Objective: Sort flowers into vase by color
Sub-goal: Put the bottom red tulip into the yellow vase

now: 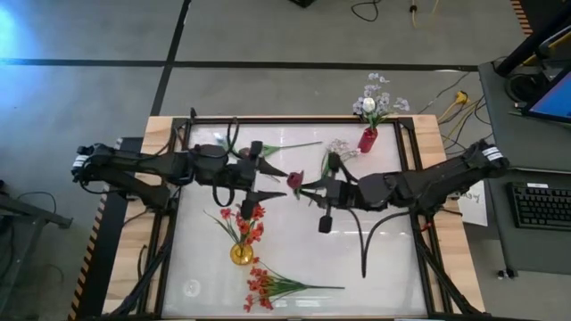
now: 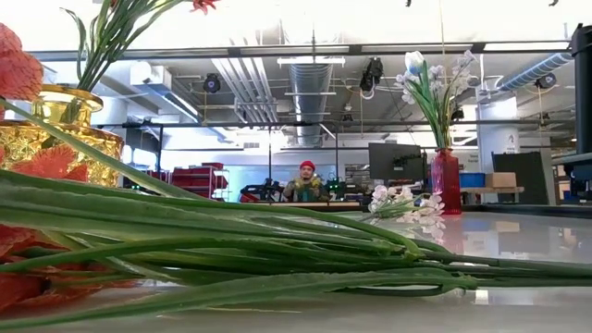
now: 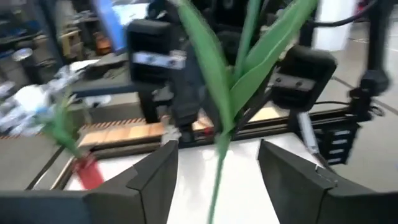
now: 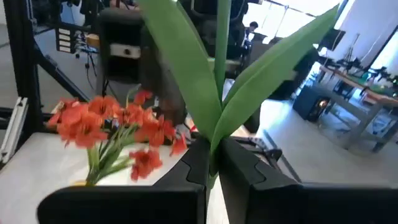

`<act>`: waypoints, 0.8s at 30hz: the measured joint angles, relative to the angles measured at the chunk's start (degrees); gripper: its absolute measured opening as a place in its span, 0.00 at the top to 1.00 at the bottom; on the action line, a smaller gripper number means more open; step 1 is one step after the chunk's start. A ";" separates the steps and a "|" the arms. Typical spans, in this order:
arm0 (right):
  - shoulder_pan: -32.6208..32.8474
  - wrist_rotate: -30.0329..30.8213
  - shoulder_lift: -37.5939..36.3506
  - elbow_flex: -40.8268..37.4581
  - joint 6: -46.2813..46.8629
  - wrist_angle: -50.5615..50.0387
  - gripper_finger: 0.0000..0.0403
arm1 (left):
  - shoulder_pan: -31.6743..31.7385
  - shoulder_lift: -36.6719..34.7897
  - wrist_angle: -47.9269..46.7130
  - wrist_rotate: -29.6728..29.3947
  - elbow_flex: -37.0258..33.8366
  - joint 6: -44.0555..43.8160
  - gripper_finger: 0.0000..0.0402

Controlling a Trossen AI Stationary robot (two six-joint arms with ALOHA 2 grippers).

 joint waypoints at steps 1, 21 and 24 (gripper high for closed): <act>-0.19 0.00 0.79 1.10 -0.96 -0.01 0.96 | -0.14 0.54 0.03 0.53 0.56 0.35 0.48; -3.57 -1.53 3.27 4.21 -6.93 -0.11 0.96 | -0.37 2.35 3.96 0.72 2.46 4.51 0.58; -3.67 -1.52 3.27 4.19 -7.30 -0.26 0.96 | -0.37 2.35 4.50 0.64 2.44 4.68 0.66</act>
